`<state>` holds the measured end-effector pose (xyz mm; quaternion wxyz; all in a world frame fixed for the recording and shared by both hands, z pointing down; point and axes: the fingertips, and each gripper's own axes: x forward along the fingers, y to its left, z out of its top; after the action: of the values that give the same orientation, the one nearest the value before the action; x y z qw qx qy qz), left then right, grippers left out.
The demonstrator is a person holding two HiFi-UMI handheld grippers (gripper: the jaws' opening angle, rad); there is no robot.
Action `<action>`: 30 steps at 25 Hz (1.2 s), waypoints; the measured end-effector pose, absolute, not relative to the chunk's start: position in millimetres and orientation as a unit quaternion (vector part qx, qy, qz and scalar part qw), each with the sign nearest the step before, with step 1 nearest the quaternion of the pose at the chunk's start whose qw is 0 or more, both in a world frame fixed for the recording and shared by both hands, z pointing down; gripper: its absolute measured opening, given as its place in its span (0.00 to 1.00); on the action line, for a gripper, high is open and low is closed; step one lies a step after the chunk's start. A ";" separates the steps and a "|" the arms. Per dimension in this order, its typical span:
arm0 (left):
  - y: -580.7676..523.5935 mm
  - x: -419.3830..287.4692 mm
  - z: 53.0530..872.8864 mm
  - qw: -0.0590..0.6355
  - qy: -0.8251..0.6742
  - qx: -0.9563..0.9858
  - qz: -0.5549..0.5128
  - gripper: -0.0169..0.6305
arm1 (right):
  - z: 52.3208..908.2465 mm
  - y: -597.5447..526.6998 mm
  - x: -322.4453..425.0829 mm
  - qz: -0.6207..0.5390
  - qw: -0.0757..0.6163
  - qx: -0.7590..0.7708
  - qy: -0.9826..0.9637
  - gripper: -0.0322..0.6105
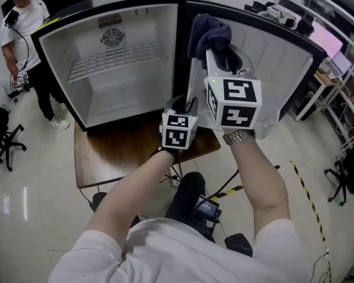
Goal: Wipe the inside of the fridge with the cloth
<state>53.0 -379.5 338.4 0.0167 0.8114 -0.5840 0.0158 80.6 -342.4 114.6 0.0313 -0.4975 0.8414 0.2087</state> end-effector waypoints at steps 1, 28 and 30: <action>-379.6 52.6 338.5 0.017 -0.584 0.812 0.015 0.21 | 111.5 -345.5 77.9 0.210 0.030 -0.501 0.839 0.21; -381.6 43.7 338.1 0.013 -0.582 0.813 0.001 0.21 | 100.4 -367.1 221.9 0.205 0.031 -0.616 0.760 0.21; -381.6 44.3 338.5 0.014 -0.582 0.813 0.001 0.22 | 99.6 -366.2 238.8 0.205 0.031 -0.627 0.751 0.21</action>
<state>44.3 -381.6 338.5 0.0142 0.8132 -0.5818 0.0008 238.8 -366.2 99.6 0.0306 -0.6272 0.7506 0.2053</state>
